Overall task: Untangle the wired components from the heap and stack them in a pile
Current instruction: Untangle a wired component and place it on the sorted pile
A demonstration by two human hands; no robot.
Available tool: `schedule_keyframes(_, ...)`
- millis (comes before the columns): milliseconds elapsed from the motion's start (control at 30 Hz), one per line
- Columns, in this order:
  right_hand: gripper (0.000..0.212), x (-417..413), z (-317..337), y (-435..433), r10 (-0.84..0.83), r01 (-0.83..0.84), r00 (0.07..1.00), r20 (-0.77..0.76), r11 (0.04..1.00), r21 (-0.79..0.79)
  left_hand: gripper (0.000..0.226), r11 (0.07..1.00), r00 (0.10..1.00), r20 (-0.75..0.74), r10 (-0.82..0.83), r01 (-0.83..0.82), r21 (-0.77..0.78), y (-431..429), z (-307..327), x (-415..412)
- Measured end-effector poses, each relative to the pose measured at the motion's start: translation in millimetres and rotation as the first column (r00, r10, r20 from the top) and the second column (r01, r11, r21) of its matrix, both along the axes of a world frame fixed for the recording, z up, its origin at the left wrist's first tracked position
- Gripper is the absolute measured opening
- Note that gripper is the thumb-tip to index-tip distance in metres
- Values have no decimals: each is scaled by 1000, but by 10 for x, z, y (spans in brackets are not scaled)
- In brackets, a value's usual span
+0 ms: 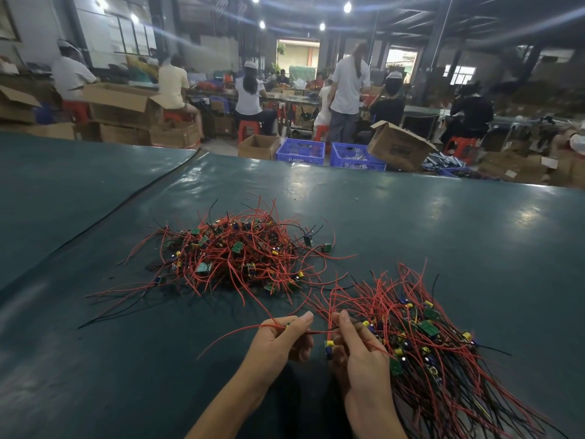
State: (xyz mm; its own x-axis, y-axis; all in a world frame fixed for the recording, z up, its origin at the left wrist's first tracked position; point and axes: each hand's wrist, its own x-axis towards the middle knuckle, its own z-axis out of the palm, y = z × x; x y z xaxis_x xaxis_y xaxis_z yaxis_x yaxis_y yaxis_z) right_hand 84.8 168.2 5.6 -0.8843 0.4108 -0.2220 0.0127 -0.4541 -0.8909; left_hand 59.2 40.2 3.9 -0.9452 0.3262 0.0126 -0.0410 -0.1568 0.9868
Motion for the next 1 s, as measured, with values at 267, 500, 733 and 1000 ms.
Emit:
schedule_keyframes(267,26,4,9,-18,13,-14,999,48,1000,17,32,997,999,15,-50,51,-50,34,-11,41)
schedule_keyframes(500,7,57,92,-28,122,-121,993,1,992,-45,30,994,998,-36,-57,53,-93,18,-1,38)
schedule_keyframes(733,24,81,113,-88,106,-101,994,-39,989,105,25,994,999,-37,-27,23,-105,-5,40,55)
schedule_keyframes(1000,26,90,120,-84,64,-63,998,-11,991,121,36,997,999,-35,33,-30,72,-9,2,26)
